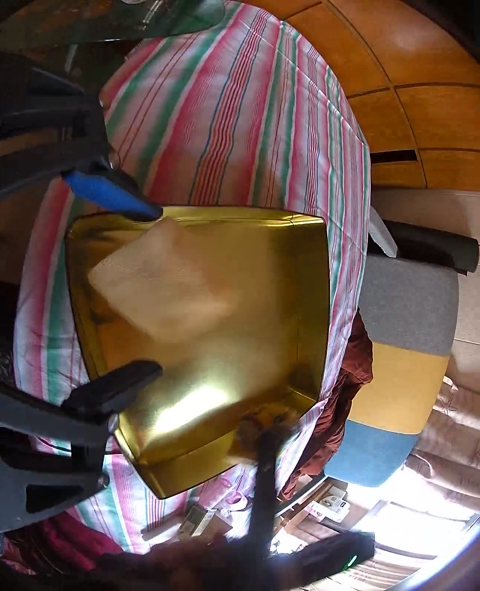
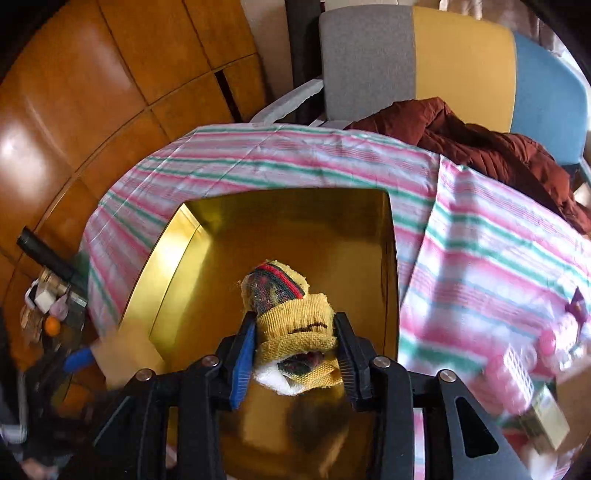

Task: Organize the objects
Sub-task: 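Carry the sponge and sock to the gold tray and release both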

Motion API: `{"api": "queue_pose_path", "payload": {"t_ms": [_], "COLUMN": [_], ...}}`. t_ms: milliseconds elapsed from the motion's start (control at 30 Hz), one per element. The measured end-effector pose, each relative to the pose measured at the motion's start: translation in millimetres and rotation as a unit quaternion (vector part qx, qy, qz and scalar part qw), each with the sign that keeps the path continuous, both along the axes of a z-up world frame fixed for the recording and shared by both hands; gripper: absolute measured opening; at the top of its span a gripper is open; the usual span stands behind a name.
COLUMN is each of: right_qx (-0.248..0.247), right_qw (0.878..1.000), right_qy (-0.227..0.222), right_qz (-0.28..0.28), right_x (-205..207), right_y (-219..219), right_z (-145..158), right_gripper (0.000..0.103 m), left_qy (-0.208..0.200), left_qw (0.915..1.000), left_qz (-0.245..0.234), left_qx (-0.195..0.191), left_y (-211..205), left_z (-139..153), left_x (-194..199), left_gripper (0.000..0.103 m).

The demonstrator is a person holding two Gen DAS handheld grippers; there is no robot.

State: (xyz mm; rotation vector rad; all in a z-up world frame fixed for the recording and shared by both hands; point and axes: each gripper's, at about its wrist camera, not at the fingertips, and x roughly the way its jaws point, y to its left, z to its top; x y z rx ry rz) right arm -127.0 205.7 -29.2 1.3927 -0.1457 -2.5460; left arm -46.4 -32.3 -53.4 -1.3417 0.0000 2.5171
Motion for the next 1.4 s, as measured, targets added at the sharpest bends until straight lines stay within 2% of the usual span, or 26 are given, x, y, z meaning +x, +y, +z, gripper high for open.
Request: {"api": "queue_pose_path", "payload": {"t_ms": [33, 100, 167, 267, 533, 800, 967, 1233, 1400], "right_qx": [0.004, 0.005, 0.009, 0.009, 0.012, 0.012, 0.015, 0.005, 0.012], "right_qw": [1.0, 1.0, 0.998, 0.997, 0.996, 0.994, 0.994, 0.993, 0.991], "right_qy": [0.004, 0.018, 0.031, 0.046, 0.061, 0.082, 0.093, 0.093, 0.1], "right_qz": [-0.01, -0.025, -0.047, -0.063, -0.067, -0.064, -0.063, -0.075, -0.091], "right_x": [-6.2, -16.3, -20.6, -17.3, 15.2, 45.2, 58.9, 70.2, 83.6], "right_y": [-1.0, 0.1, 5.1, 12.9, 23.6, 22.3, 20.3, 28.9, 38.7], "right_z": [-0.4, -0.6, 1.4, 5.9, 7.9, 10.1, 12.2, 10.7, 12.4], "right_gripper": [0.045, 0.066, 0.076, 0.084, 0.089, 0.095, 0.096, 0.096, 0.097], "left_qy": [0.0, 0.0, 0.004, 0.022, 0.079, 0.09, 0.088, 0.097, 0.095], "left_qw": [1.0, 0.9999, 0.9998, 0.9992, 0.9956, 0.9949, 0.9953, 0.9952, 0.9955], "left_qz": [-0.004, -0.005, 0.004, 0.022, 0.039, 0.039, 0.032, 0.012, 0.004], "left_qx": [0.004, 0.012, 0.018, 0.024, 0.034, 0.027, 0.022, -0.002, -0.005], "left_y": [-1.0, -4.0, -8.5, -14.8, -8.4, 17.5, 28.2, 45.2, 54.2], "left_z": [0.3, -0.1, 2.2, 11.7, 42.1, 48.5, 49.0, 51.0, 51.0], "left_x": [2.2, 4.0, 5.4, 7.1, 5.1, 6.4, 9.3, 18.4, 21.0], "left_gripper": [0.083, 0.083, 0.083, 0.083, 0.083, 0.082, 0.078, 0.078, 0.078]}}
